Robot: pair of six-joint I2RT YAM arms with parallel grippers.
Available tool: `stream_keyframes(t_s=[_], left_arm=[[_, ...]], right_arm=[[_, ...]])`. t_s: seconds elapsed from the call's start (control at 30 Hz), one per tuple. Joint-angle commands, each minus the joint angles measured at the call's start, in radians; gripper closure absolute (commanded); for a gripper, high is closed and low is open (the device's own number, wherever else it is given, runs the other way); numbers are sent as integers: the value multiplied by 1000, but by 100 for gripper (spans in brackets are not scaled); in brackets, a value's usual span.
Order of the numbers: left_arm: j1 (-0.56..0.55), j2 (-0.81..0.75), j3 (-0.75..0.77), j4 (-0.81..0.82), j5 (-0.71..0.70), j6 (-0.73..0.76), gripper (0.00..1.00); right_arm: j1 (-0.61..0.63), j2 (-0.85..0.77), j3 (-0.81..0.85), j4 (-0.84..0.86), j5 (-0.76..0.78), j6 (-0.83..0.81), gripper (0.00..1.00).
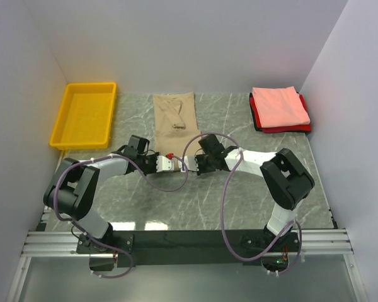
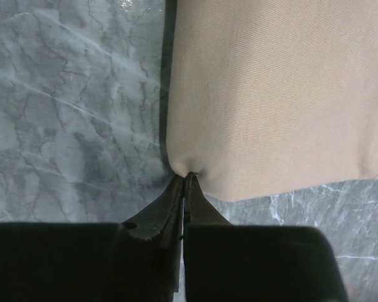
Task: Fold and stack the t-shirts
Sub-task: Fold the tshirt
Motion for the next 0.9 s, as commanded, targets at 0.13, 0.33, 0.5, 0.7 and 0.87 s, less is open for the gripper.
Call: stream_keyframes(t_s=[0.13, 0.33, 0.5, 0.7, 0.87], left_arm=[[-1, -51, 22, -60, 53, 31, 99], [-1, -193, -23, -150, 127, 14, 99], [-1, -312, -56, -277, 168, 32, 99], [-22, -528, -92, -498, 260, 52, 99], [-45, -717, -76, -693, 314, 48, 99]], right_arm=[[-14, -27, 43, -68, -28, 31, 100], [-9, -158, 7, -152, -79, 66, 100], [14, -253, -4, -229, -96, 129, 100], [70, -484, -76, -356, -131, 177, 100], [145, -656, -112, -477, -154, 216, 100]])
